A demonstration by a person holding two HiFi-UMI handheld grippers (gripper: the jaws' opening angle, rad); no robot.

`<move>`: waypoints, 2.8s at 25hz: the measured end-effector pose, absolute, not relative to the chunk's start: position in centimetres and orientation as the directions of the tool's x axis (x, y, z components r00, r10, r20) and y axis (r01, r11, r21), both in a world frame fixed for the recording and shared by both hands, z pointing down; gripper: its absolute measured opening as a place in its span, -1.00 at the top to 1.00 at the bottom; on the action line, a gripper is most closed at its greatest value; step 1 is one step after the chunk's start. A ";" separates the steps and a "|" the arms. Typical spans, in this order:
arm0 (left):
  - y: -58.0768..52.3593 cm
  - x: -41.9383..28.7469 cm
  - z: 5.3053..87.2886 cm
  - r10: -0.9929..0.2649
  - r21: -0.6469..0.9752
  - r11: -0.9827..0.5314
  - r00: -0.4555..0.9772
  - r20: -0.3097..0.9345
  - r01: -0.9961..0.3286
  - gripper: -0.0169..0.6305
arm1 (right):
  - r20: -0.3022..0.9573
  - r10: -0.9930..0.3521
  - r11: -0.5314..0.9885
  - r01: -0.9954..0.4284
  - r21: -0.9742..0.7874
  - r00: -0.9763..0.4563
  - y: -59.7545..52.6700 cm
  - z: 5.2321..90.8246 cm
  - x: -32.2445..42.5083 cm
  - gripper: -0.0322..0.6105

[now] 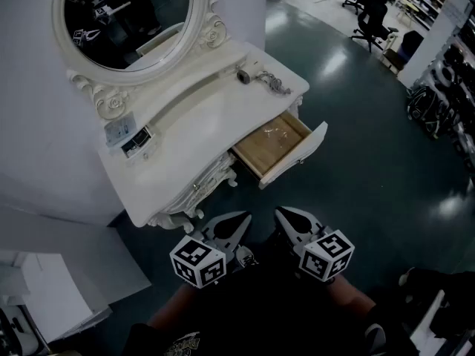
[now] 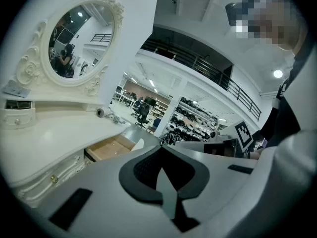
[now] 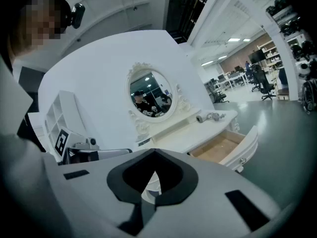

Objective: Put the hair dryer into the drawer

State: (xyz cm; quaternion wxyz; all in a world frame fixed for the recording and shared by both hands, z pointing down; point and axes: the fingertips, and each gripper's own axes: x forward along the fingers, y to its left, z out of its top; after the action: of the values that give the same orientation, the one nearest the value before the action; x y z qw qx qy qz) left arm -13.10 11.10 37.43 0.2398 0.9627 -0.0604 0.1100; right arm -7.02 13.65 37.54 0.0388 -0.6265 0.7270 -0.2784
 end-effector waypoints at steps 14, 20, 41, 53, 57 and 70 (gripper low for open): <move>11.6 -12.6 37.3 -0.058 0.446 -0.880 0.970 0.237 -0.162 0.94 | 0.270 -0.940 0.065 -0.885 -0.460 -0.209 14.2 37.2 -6.6 0.81; 11.5 -12.8 37.4 -0.060 0.447 -0.879 0.970 0.235 -0.163 0.94 | 0.284 -0.935 0.065 -0.889 -0.454 -0.213 14.0 37.5 -6.9 0.81; 7.6 -12.3 36.8 -0.123 0.420 -0.883 0.967 0.223 -0.209 0.94 | 0.271 -0.929 0.112 -0.888 -0.445 -0.253 9.7 37.0 -6.0 0.81; 0.6 -5.3 37.2 -0.236 0.427 -0.845 0.941 0.243 -0.322 0.94 | 0.281 -0.899 0.192 -0.879 -0.438 -0.336 1.8 37.0 2.7 0.81; -2.2 -2.5 37.6 -0.258 0.426 -0.836 0.933 0.249 -0.345 0.94 | 0.288 -0.894 0.202 -0.881 -0.428 -0.344 -1.3 37.4 6.3 0.81; -9.4 5.7 40.1 -0.297 0.448 -0.795 0.906 0.302 -0.409 0.94 | 0.340 -0.867 0.206 -0.883 -0.423 -0.365 -10.7 40.4 16.4 0.80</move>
State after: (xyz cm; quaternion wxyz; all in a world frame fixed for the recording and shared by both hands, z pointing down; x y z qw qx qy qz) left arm 5.68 -9.39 40.14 0.2595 0.9411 -0.1875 0.1086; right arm 16.36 -10.69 40.37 -0.0140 -0.5634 0.7763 -0.2825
